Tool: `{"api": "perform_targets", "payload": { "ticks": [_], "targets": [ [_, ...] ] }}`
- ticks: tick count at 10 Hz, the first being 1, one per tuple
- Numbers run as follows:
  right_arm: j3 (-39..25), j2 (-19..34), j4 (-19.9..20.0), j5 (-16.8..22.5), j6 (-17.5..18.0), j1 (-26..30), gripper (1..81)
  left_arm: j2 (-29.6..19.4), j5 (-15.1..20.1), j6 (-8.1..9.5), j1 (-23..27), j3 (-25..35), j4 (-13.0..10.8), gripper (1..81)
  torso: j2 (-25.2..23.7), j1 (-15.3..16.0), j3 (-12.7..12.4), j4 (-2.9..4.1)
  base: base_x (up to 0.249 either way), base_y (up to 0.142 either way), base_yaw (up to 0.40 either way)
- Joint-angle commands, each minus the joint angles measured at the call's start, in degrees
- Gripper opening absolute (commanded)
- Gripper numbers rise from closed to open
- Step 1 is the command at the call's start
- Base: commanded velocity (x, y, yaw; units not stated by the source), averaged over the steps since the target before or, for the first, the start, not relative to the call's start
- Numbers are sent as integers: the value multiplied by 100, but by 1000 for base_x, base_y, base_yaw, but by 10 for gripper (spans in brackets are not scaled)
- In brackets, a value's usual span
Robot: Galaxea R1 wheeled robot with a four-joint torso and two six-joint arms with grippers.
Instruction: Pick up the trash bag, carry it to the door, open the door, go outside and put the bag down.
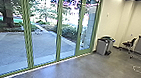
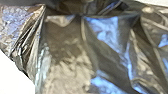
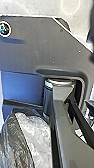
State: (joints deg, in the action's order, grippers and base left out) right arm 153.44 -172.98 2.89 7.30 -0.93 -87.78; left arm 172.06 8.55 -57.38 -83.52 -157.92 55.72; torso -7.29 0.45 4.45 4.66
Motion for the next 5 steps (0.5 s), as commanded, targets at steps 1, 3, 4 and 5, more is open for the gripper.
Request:
{"api": "perform_targets", "payload": {
  "ticks": [1, 3, 4, 5],
  "targets": [
    [-26, 7, -8, 351, -13, 327, 811, -13, 437, -54, 358, -2, 18, 10, 0, 0, 0, 0, 158, 0, 0],
    [-26, -2, -8, 351, -13, 318, 811, -5, 437, -54, 358, -2, 18, 10, 2, 0, 0, 0, 158, 0, 0],
    [-26, -2, -8, 351, -13, 318, 811, -4, 437, -54, 358, -2, 18, 10, 0, 0, 0, 0, 159, 0, 0],
    [-26, -2, -8, 351, -13, 318, 811, -4, 437, -54, 358, -2, 26, 10, 2, 0, 0, 0, 158, 0, 0]
  ]
}}
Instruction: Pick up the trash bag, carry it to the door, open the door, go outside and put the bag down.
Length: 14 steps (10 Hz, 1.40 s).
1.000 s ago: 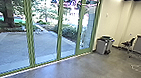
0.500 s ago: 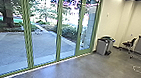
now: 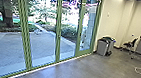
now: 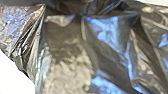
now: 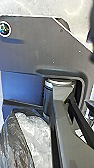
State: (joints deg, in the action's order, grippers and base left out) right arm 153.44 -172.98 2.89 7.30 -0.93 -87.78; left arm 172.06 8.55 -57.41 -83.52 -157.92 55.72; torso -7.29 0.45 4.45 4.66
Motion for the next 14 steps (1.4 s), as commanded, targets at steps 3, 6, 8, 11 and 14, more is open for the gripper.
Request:
{"api": "perform_targets", "payload": {
  "ticks": [3, 6, 8, 11, 14],
  "targets": [
    [-26, -19, -25, 351, -13, 318, 811, 13, 437, -60, 358, -2, 18, 10, 0, 0, 0, 0, 158, -66, 0],
    [-26, -20, -43, 351, -13, 318, 811, 22, 437, -60, 358, -2, 18, 10, 0, 2, 0, 0, 158, -73, 0],
    [-26, -19, -43, 360, -13, 327, 811, 22, 437, -60, 358, -2, 18, 10, 2, 2, 0, 0, 158, -74, 0],
    [-26, -20, -52, 360, -13, 318, 811, 13, 437, -51, 358, -2, 18, 10, 2, 2, 0, 0, 161, -73, 0],
    [0, -28, -43, 351, -13, 318, 811, 4, 437, -51, 358, -2, 26, 10, 0, 2, 0, 0, 164, -42, 0]
  ]
}}
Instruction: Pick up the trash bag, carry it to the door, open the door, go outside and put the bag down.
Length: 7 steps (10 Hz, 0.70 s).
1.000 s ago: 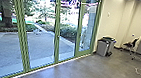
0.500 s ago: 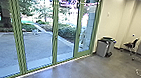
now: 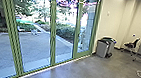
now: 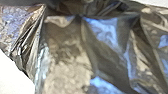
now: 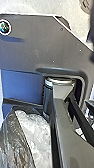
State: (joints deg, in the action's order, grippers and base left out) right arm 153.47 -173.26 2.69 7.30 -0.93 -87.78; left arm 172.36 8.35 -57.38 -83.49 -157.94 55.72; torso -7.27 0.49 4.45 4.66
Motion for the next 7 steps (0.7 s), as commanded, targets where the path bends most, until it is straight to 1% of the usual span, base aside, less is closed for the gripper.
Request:
{"api": "perform_targets", "payload": {
  "ticks": [1, 7],
  "targets": [
    [-2, -8, -23, 351, -4, 318, 811, -35, 457, -54, 355, 0, 26, 10, 0, 0, 0, 0, 166, 0, 0],
    [-2, -18, -23, 351, -4, 344, 811, -44, 422, -54, 355, 0, 26, 10, 0, 0, 0, 0, 170, 0, 0]
  ]
}}
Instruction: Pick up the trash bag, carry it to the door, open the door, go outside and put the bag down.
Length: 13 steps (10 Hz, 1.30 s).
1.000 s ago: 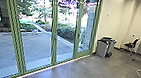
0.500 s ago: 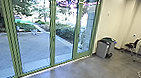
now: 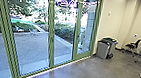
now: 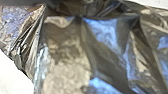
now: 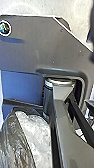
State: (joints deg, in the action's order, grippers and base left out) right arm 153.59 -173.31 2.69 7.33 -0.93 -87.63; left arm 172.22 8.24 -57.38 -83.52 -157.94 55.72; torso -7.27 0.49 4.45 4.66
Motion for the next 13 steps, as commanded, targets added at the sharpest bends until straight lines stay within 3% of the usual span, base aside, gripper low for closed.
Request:
{"api": "perform_targets", "payload": {
  "ticks": [1, 3, 5, 13],
  "targets": [
    [-14, -13, -23, 349, -4, 329, 811, -29, 433, -54, 358, 0, 26, 10, 0, 0, 0, 0, 170, 0, 0],
    [-14, -13, -32, 348, -13, 311, 811, -29, 424, -63, 340, 0, 44, 10, 0, 0, 0, 0, 171, 0, 0],
    [-6, -13, -32, 348, -13, 293, 811, 58, -58, -63, 314, 26, 35, 10, 0, 0, 0, 0, 171, 0, 0],
    [91, -101, -85, 348, -4, 320, 811, 103, -77, -71, 313, 26, 18, 10, 0, 2, 0, 0, 171, 0, 0]
  ]
}}
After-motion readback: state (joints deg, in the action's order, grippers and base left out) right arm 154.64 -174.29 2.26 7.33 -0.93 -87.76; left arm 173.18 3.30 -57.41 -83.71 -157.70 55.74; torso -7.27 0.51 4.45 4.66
